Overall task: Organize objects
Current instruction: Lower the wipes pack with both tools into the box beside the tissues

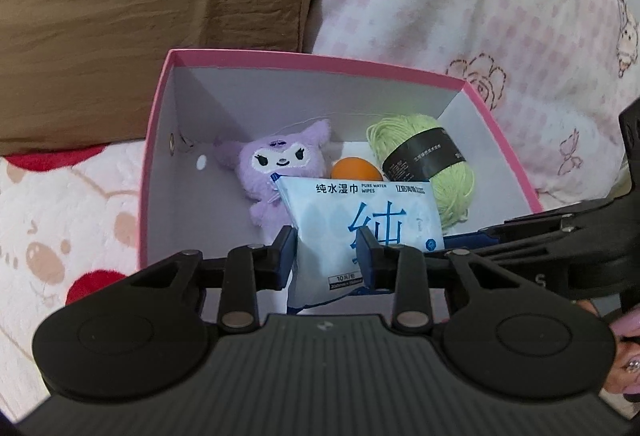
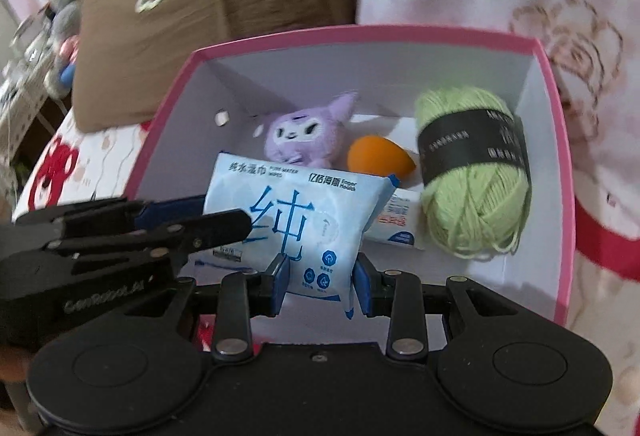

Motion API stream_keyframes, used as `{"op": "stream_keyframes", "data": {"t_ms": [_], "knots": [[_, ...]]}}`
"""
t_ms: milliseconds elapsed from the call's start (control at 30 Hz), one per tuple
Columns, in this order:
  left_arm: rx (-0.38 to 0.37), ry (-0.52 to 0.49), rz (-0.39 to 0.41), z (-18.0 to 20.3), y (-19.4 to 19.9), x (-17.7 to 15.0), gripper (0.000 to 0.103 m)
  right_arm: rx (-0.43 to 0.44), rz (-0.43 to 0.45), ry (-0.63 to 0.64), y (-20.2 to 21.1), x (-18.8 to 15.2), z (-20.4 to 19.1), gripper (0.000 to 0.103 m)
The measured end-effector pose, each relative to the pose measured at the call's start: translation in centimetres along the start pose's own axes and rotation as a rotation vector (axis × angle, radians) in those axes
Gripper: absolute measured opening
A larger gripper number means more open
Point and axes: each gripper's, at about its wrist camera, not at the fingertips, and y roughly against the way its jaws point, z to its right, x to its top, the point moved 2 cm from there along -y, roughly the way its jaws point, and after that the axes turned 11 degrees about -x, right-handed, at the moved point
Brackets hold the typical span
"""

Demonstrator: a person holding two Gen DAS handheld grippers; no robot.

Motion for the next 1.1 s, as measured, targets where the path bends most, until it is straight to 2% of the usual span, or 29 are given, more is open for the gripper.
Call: {"op": "stream_keyframes", "data": {"t_ms": [100, 200, 367, 500, 733, 900, 1100], "knots": [[0.01, -0.001, -0.036, 0.1, -1.0, -0.5, 0.03, 0.006, -0.008, -0.032, -0.7, -0.2, 0.6, 0.039], [0.015, 0.013, -0.08, 0.0, -1.7, -1.1, 0.03, -0.006, -0.011, 0.001, -1.0, -0.3, 0.7, 0.039], [0.02, 0.007, -0.099, -0.4, -2.3, -1.8, 0.03, -0.015, -0.023, 0.039, -1.6, -0.3, 0.9, 0.037], [0.019, 0.043, -0.131, -0.9, -2.9, -2.2, 0.03, -0.014, -0.044, 0.055, -2.2, -0.6, 0.7, 0.036], [0.015, 0.099, -0.166, -1.7, -3.6, -2.3, 0.031, -0.005, -0.075, 0.01, -3.7, -1.1, 1.0, 0.036], [0.029, 0.065, -0.154, -1.4, -3.6, -2.1, 0.033, -0.002, -0.098, 0.004, -4.1, -1.1, 1.2, 0.036], [0.008, 0.053, -0.136, -1.5, -3.5, -2.1, 0.033, -0.006, -0.099, -0.003, -4.3, -0.8, 1.2, 0.036]]}}
